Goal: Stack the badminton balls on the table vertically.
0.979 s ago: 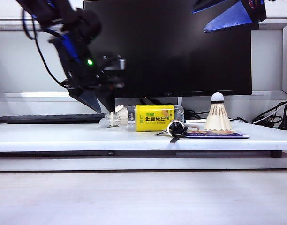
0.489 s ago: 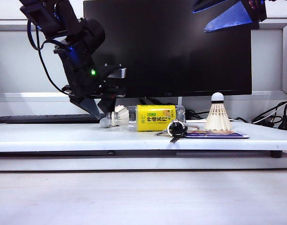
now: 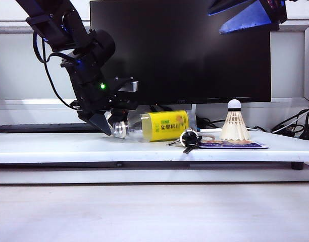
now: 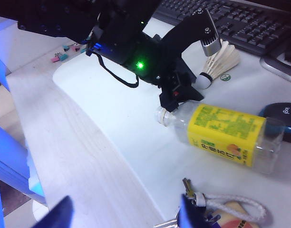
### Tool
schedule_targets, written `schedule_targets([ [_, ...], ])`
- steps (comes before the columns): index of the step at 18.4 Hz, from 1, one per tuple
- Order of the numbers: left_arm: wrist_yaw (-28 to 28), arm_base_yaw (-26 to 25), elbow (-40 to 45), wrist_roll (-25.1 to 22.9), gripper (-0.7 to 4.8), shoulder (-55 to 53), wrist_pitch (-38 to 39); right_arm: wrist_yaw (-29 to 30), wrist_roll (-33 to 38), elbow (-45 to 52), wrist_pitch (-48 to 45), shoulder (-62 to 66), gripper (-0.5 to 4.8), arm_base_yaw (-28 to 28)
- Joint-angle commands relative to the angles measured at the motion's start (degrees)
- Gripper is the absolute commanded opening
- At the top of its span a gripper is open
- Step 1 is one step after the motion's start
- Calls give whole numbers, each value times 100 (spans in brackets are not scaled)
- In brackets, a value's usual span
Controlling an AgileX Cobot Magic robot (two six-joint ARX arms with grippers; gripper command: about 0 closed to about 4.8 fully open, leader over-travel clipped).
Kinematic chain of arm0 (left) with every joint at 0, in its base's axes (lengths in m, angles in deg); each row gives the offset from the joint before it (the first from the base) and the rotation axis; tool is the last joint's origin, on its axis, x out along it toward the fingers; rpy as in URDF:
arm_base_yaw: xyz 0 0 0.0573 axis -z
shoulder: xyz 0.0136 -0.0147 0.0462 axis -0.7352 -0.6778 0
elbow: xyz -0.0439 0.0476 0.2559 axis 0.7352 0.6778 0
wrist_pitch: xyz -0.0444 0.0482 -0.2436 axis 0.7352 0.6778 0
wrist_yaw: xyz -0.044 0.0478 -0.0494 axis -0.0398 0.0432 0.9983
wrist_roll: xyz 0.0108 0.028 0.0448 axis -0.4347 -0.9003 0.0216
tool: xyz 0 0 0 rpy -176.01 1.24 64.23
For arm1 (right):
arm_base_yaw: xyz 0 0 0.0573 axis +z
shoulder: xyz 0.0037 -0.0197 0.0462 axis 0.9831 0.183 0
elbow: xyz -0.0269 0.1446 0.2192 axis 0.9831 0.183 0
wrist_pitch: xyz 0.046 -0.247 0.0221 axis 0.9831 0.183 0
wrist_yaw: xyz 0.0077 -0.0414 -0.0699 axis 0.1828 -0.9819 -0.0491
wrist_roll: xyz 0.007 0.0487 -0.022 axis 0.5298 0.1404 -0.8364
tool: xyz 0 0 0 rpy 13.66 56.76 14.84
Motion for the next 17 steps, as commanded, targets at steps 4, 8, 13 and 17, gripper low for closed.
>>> schedule_targets([
  [4, -140, -7, -20, 345, 243, 26, -125, 31, 7, -24, -57, -24, 292, 4],
  [8, -286, -7, -20, 839, 242, 26, -223, 33, 7, -24, -57, -24, 292, 4],
  [13, -385, -7, -20, 1139, 202, 26, 2, 33, 7, -24, -59, -24, 292, 4],
  [17, -382, -7, -20, 1318, 152, 26, 39, 92, 9, -24, -52, -24, 292, 4],
])
